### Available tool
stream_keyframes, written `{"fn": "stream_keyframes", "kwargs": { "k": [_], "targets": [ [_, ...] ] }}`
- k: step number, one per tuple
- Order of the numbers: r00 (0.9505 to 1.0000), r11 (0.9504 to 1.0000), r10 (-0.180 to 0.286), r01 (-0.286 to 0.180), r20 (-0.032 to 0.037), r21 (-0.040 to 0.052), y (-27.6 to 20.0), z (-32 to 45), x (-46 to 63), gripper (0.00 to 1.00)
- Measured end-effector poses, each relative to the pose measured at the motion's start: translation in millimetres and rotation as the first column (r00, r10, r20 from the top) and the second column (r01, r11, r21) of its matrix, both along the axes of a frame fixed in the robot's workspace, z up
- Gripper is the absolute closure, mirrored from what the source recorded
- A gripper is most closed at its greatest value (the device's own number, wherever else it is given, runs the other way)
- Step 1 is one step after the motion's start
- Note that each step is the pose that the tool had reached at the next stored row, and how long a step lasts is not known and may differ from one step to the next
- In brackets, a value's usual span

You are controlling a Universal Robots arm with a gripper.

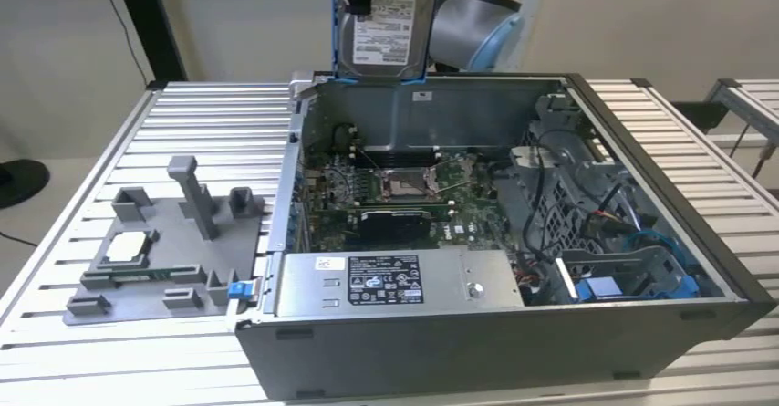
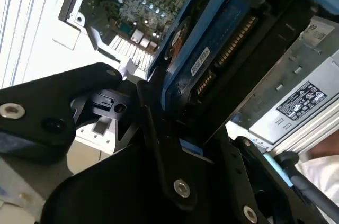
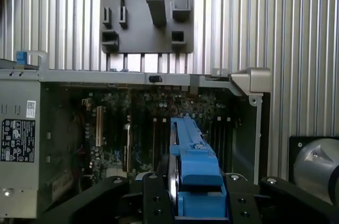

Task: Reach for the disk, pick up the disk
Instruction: 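Pick up the disk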

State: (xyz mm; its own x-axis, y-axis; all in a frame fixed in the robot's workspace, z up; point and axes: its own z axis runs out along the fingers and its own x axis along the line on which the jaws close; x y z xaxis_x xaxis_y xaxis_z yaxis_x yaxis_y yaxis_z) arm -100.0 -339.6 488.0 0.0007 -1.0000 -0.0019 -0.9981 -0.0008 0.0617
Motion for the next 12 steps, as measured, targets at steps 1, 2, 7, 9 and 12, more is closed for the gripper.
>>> {"fn": "stream_keyframes", "kwargs": {
  "k": [1,2,7,9,12],
  "targets": [
    [1.0,1.0,0.0,0.0,-0.0003,0.0,-0.1,0.1,3.7,1.0],
    [1.0,1.0,0.0,0.0,-0.0005,-0.0001,-0.2,0.3,7.6,1.0],
    [1.0,1.0,0.0,0.0,-0.0008,0.0,-1.0,0.9,29.5,1.0],
    [1.0,1.0,0.0,0.0,-0.0009,-0.0001,-1.2,1.0,36.8,1.0],
    [1.0,1.0,0.0,0.0,-0.001,-0.0001,-1.7,1.0,48.6,1.0]
  ]
}}
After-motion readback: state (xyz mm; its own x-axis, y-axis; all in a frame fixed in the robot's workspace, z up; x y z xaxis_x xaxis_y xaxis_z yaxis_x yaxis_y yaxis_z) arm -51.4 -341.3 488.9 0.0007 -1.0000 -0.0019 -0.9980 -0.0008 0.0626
